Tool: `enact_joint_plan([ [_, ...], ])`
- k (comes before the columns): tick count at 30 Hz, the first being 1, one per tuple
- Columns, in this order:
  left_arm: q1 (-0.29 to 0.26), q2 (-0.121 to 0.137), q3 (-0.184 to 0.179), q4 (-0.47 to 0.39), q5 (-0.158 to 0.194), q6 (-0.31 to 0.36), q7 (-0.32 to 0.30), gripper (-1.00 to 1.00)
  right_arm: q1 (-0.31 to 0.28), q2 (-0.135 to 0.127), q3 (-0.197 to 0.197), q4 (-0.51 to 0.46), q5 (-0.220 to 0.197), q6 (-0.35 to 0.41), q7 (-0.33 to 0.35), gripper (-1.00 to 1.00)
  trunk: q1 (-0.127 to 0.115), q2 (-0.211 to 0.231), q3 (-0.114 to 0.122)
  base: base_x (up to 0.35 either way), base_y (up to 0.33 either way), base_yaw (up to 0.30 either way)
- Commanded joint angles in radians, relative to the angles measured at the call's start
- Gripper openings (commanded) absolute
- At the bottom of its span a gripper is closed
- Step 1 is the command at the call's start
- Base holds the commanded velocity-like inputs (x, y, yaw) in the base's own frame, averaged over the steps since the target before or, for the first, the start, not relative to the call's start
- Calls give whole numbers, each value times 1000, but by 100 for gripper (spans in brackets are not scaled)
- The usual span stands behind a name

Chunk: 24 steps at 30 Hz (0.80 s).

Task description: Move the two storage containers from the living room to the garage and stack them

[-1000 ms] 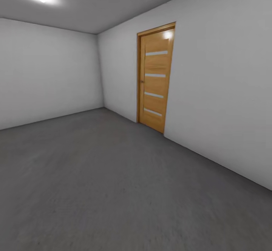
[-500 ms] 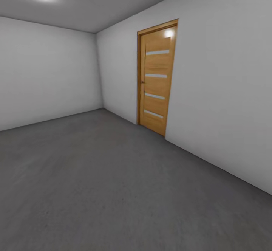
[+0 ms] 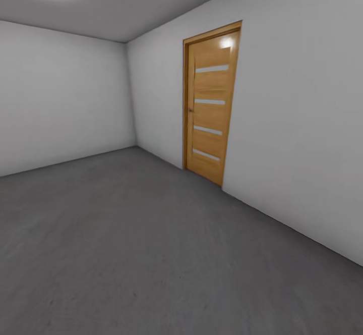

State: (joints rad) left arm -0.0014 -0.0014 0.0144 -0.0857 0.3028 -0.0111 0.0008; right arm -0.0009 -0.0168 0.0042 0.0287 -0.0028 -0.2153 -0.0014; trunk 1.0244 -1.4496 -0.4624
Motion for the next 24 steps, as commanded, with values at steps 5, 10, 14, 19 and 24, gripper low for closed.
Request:
enact_joint_plan([
  [5, 0, 0, 1, 0, 3, 0, 0, 100, -1, 0, 0, 2, 0, -6, 0, 100, 1, 0, -1, 323, 0, 0],
  [10, 0, 0, 1, 0, 2, 1, -1, 100, -1, 0, 0, 2, 0, -6, 0, 100, 1, 0, -1, 323, 0, 0],
  [14, 0, 2, 0, -1, 2, 5, -1, 100, -1, 2, 1, 2, 3, -6, 1, 100, 1, 0, -1, 323, 0, 0],
  [19, 0, 3, 0, -2, 2, 6, -1, 100, -1, 11, -8, 2, -2, -7, 0, 100, 1, 0, -1, 323, 0, 0],
  [24, 0, 4, 0, -2, 2, 5, -1, 100, -1, 11, -13, 2, -8, -6, 0, 100, 1, 0, -1, 323, 0, 0],
])
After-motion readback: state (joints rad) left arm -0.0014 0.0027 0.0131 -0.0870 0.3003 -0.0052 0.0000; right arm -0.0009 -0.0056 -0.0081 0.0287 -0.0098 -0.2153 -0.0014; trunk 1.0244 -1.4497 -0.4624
